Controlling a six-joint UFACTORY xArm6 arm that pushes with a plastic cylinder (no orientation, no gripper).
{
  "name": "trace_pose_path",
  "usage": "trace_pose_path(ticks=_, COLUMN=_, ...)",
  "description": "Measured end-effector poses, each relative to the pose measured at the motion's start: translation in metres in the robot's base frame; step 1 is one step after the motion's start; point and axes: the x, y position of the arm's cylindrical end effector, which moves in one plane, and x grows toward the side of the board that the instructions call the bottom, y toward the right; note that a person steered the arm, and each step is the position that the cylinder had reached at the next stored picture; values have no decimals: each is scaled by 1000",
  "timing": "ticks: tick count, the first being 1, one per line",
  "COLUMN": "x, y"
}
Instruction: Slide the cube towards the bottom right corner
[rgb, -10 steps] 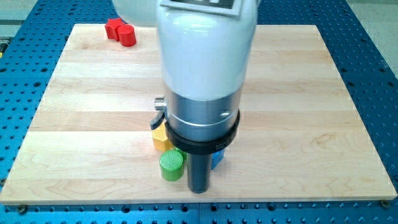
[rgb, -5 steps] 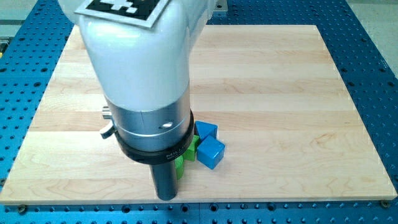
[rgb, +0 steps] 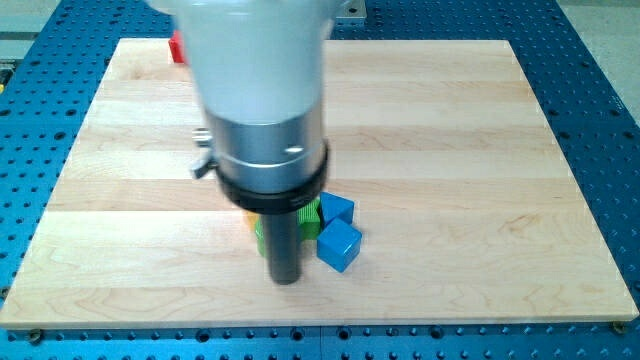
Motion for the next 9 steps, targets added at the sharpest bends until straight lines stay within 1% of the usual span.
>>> trace_pose_path(ticks=1, x=-18, y=33)
trace_pose_path(ticks=2, x=-17, y=103)
trace_pose_path(ticks=3, x=-15, y=51)
trace_pose_path(ticks=4, x=-28, y=39)
trace_pose_path(ticks=5, x=-43, y=107)
trace_pose_path(ticks=6, x=-40, y=189)
trace_pose_path(ticks=7, x=-36, y=131)
trace_pose_path(ticks=8, x=-8, y=167)
trace_pose_path(ticks=9, x=-10, y=178)
